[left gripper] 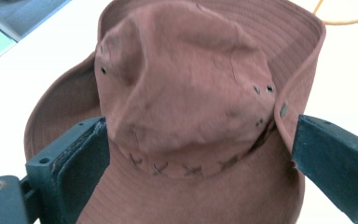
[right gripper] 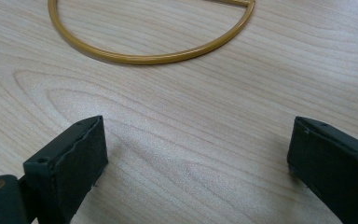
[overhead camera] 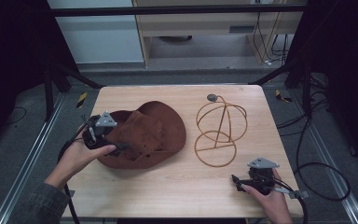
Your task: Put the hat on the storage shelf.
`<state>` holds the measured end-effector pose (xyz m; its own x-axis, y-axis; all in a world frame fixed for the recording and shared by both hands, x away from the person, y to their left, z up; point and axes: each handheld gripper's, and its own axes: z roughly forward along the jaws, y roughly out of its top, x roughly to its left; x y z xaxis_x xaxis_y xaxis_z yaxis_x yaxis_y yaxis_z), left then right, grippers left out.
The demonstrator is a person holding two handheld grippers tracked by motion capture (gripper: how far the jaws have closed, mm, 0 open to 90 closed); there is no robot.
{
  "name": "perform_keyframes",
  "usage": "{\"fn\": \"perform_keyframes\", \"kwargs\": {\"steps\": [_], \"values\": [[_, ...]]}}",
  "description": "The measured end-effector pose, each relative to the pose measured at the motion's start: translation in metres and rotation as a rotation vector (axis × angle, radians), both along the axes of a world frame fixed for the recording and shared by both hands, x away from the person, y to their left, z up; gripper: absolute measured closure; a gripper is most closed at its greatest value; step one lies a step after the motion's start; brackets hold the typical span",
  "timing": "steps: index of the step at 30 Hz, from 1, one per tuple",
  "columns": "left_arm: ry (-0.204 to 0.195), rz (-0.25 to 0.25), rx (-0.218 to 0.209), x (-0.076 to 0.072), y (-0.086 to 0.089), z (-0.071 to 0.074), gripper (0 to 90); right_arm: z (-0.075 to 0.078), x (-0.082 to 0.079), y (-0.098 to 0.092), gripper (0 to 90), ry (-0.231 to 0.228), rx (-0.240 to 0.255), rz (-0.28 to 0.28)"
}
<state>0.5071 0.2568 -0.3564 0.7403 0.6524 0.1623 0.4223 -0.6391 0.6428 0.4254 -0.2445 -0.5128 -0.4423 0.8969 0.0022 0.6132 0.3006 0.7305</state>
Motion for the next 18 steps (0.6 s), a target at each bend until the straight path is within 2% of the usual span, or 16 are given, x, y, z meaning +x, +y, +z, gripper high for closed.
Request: {"fn": "perform_keyframes", "kwargs": {"steps": [5,8,14,18], "values": [[0.004,0.005,0.008,0.015,-0.006,0.010,3.5,0.000,0.000,0.000,5.0,0.000,0.000,0.000],[0.015,0.003,0.031,0.025,-0.009,0.014,3.5,0.000,0.000,0.000,5.0,0.000,0.001,0.000],[0.044,0.008,0.041,0.047,-0.016,0.017,3.6,0.000,0.000,0.000,5.0,-0.001,-0.002,-0.002],[0.063,0.010,0.043,0.056,-0.020,0.016,3.8,0.000,0.000,0.000,5.0,-0.001,-0.002,-0.002]]}}
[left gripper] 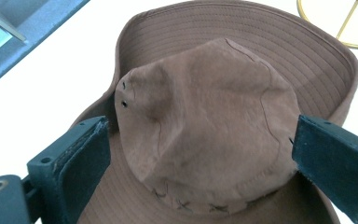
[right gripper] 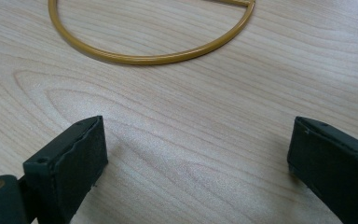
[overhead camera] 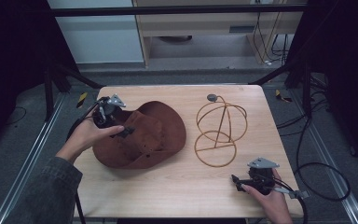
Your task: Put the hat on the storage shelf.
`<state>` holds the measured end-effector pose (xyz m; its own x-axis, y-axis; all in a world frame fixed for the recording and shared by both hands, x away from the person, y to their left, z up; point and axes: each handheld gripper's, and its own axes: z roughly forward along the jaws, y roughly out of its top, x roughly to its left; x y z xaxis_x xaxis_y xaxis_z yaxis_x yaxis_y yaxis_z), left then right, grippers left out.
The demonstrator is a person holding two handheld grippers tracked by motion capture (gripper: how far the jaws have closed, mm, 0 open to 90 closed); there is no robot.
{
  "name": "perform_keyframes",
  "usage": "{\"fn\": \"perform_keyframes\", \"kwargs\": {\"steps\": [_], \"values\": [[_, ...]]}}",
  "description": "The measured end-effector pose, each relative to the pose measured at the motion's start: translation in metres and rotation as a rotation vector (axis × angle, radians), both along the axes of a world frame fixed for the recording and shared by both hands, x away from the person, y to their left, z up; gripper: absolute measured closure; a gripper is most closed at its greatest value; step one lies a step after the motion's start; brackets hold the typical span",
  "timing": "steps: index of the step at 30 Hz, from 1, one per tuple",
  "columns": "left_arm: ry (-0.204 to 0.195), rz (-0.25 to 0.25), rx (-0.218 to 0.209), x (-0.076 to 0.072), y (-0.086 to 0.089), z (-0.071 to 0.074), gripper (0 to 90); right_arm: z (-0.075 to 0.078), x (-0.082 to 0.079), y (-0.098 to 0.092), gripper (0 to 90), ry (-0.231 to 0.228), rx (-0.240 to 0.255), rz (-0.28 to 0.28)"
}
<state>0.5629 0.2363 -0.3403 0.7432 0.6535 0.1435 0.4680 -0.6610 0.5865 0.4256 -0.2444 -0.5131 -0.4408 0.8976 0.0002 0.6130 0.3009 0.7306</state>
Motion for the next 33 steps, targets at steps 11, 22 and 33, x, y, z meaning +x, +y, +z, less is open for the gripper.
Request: {"fn": "perform_keyframes", "kwargs": {"steps": [11,22,33], "values": [[0.063,-0.004,0.050,0.023,-0.023,-0.012,4.3,0.000,0.000,0.000,5.0,0.000,0.000,0.001],[0.113,0.002,0.091,0.041,-0.030,-0.024,5.3,0.000,0.000,0.000,4.9,0.001,0.001,0.004],[0.134,-0.003,0.115,0.045,-0.033,-0.030,5.8,0.000,0.000,0.000,4.9,0.001,0.001,0.004]]}}
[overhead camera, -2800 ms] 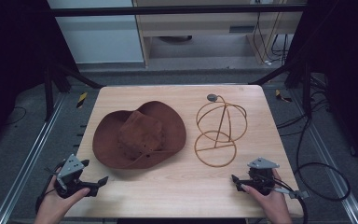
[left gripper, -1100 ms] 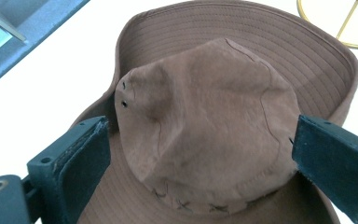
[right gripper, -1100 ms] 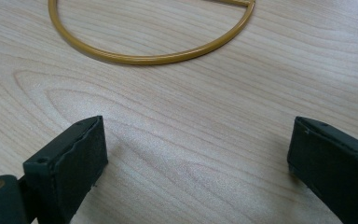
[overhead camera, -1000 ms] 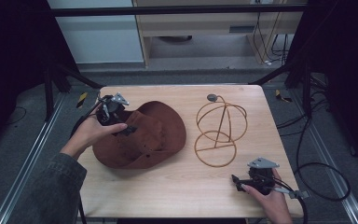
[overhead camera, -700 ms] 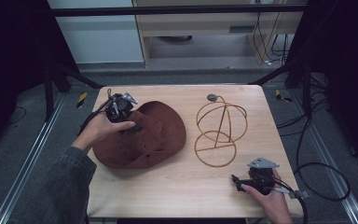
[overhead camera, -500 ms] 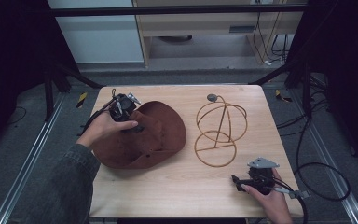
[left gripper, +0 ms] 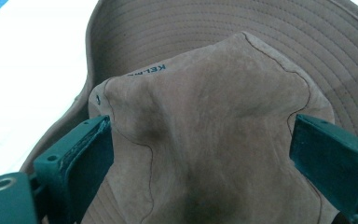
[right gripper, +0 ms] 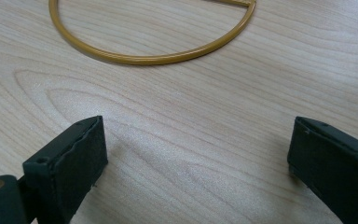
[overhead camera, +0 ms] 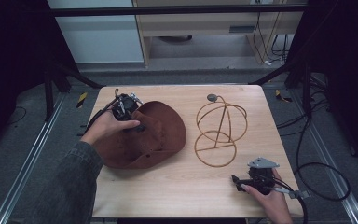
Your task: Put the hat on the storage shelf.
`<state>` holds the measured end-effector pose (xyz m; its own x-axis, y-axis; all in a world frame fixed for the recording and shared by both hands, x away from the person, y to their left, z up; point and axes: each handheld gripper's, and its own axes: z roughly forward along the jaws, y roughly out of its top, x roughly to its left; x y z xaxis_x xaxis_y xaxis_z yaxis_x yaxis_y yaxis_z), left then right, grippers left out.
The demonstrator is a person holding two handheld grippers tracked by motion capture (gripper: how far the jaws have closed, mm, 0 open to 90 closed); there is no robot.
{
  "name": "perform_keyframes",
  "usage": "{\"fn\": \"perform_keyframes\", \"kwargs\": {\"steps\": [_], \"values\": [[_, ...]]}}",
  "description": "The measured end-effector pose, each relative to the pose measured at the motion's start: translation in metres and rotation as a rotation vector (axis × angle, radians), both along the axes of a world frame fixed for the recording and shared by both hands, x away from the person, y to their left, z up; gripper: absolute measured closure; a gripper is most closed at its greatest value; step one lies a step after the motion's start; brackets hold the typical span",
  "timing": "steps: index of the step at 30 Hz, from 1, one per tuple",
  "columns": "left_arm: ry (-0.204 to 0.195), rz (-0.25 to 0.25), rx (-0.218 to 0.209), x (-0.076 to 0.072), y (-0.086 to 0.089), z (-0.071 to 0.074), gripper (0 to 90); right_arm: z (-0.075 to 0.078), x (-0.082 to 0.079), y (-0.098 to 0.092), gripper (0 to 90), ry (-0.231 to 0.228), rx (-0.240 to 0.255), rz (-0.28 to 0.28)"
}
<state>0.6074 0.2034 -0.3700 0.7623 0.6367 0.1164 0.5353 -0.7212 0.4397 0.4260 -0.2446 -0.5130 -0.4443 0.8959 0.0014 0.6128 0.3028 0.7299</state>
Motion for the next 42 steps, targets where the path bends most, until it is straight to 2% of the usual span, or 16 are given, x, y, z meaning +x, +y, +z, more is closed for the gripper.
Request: {"fn": "perform_keyframes", "kwargs": {"steps": [5,10,12,15,18,24,29,31,33,34,39,41,42], "values": [[0.006,-0.001,0.005,0.000,-0.003,-0.002,6.7,0.000,0.000,0.000,4.9,0.000,0.000,0.001],[0.012,-0.008,0.015,0.001,-0.004,-0.005,11.6,0.000,0.000,0.000,4.9,0.000,0.000,0.000],[0.010,-0.009,0.000,0.001,-0.004,-0.006,13.7,0.000,0.000,0.000,4.9,0.000,0.000,0.000],[0.012,-0.006,0.001,0.001,-0.003,-0.008,15.2,0.000,0.000,0.000,4.9,0.000,0.000,0.000],[0.018,0.012,-0.011,0.001,-0.001,-0.012,16.7,0.000,0.000,0.000,4.9,0.001,-0.001,0.000],[0.026,0.020,-0.009,0.002,0.000,-0.016,21.9,0.000,0.000,0.000,4.9,0.001,0.000,0.001],[0.030,0.033,-0.009,0.002,-0.002,-0.018,31.6,0.000,0.000,0.000,4.9,0.001,0.000,0.001],[0.035,0.037,-0.003,0.003,-0.002,-0.018,40.8,0.000,0.000,0.000,4.9,0.001,0.000,0.001],[0.039,0.038,-0.005,0.002,-0.003,-0.018,43.4,0.000,0.000,0.000,4.9,0.000,0.000,0.000],[0.040,0.028,0.009,0.002,-0.004,-0.018,51.0,0.000,0.000,0.000,4.9,0.000,0.000,0.000],[0.042,0.020,0.042,0.001,-0.005,-0.019,75.5,0.000,0.000,0.000,4.9,0.000,0.000,0.000],[0.044,0.021,0.045,0.001,-0.005,-0.018,82.7,0.000,0.000,0.000,4.9,0.000,0.000,0.001],[0.045,0.019,0.044,0.001,-0.005,-0.018,82.7,0.000,0.000,0.000,4.9,0.000,0.000,0.001]]}}
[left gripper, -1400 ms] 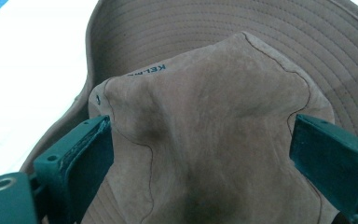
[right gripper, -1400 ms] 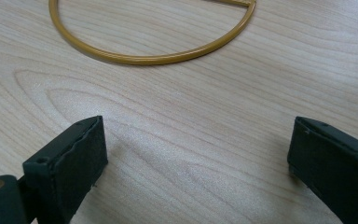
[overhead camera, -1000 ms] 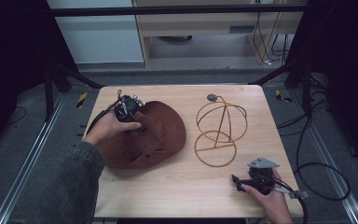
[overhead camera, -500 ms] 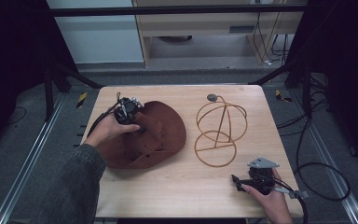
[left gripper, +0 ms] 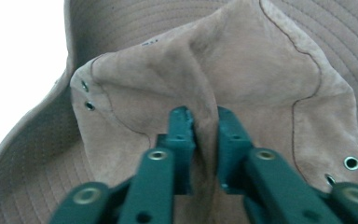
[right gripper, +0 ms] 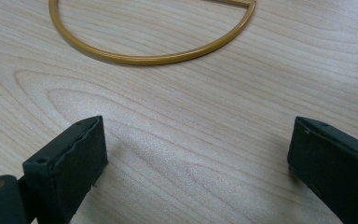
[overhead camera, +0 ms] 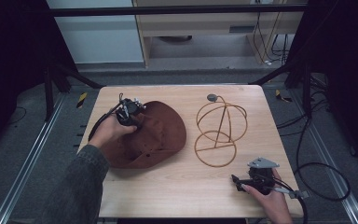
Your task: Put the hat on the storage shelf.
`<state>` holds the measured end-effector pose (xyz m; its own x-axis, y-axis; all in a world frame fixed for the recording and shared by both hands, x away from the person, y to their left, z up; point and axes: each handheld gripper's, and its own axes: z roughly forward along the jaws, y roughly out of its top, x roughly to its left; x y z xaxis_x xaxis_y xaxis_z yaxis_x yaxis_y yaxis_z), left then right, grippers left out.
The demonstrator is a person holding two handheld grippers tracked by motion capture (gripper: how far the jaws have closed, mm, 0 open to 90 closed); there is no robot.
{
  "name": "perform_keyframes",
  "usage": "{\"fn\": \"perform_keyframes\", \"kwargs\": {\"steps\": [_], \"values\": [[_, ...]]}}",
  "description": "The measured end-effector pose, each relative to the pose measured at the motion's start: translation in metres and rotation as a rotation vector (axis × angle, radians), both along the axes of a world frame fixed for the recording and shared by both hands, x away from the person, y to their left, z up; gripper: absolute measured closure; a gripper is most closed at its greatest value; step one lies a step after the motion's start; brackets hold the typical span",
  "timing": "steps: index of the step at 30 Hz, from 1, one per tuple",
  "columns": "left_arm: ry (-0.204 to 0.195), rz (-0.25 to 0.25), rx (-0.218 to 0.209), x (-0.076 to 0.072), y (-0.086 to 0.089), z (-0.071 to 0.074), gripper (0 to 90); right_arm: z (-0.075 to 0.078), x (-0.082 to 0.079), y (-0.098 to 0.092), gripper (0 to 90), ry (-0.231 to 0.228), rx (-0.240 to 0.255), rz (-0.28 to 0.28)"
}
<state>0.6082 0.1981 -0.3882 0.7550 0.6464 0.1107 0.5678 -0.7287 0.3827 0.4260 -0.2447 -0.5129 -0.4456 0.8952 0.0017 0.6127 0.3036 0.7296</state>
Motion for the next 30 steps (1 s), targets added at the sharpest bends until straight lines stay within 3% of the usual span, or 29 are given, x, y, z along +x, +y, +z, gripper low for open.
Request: {"fn": "perform_keyframes", "kwargs": {"steps": [1,13,20,30], "values": [[-0.004,0.002,0.001,0.000,0.000,0.001,87.8,0.000,0.000,0.000,4.9,0.000,0.000,0.000],[-0.029,0.002,-0.013,-0.002,0.004,0.005,88.8,0.000,0.000,0.000,4.9,0.000,0.000,-0.001],[-0.042,0.022,-0.065,-0.005,0.008,0.004,88.9,0.000,0.000,0.000,4.8,0.000,0.001,0.000],[-0.068,0.025,-0.091,-0.011,0.013,0.010,89.0,0.000,0.000,0.000,4.9,0.000,0.000,0.001]]}}
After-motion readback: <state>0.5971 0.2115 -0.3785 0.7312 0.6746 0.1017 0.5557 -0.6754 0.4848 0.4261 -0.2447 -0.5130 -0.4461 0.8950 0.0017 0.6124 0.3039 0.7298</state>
